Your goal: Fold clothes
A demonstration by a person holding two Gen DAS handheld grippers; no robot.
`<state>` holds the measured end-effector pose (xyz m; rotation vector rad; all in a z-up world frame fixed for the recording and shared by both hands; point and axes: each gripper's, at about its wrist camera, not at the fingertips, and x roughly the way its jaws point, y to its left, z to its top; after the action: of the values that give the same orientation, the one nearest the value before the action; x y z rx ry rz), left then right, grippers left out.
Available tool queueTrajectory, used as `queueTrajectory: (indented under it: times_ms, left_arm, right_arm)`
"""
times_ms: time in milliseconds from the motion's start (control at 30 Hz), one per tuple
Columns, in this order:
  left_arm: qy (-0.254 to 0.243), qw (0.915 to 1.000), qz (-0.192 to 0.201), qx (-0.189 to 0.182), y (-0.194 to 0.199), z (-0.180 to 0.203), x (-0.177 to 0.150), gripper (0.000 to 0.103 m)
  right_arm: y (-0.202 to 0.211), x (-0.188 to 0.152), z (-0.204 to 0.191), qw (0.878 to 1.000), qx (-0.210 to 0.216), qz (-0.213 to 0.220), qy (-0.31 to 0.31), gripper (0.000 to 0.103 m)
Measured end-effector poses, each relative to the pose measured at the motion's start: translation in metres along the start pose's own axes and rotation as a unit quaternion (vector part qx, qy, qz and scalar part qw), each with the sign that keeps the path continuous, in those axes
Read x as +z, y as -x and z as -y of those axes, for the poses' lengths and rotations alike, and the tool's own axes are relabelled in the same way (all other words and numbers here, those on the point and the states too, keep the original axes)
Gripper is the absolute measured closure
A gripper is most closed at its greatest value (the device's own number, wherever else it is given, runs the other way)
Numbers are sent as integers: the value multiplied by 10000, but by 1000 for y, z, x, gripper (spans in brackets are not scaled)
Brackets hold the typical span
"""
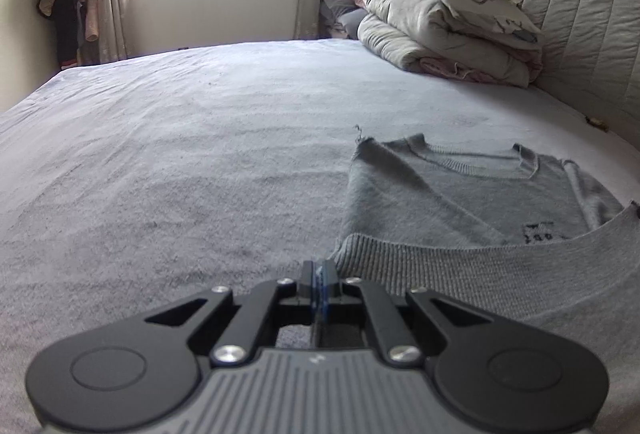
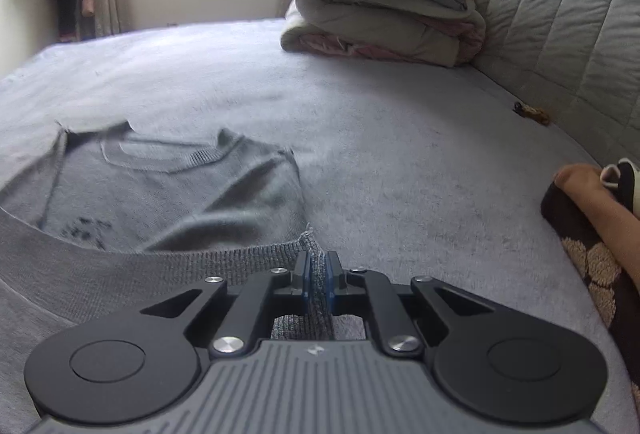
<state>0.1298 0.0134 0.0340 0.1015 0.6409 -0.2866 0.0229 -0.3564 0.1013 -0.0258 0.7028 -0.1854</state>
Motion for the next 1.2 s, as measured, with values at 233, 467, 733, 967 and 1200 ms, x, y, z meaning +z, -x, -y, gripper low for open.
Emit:
queueTrajectory:
  times_ms: [233, 467, 733, 967, 1200]
  left_arm:
    - [303, 9995, -110, 67, 4, -7, 3, 86]
    - [773, 9966, -208, 195, 30, -1, 4, 72]
    - [262, 9978, -188, -586, 72, 70, -23, 48]
    - [303, 9980, -402, -380, 62, 65, -54, 48]
    - [279, 9989, -147, -339, 88, 49, -54, 47]
  right_arm:
    - [6, 0, -1, 9998, -150, -37, 137, 62]
    - [37, 5, -18, 9986, 146, 252, 432, 48]
    - [72, -21, -69, 9907, 1174, 47, 685, 43]
    - [77, -51, -72, 9874, 1196, -364, 968, 41]
    - [82, -62, -17, 9956, 732, -410, 422, 39]
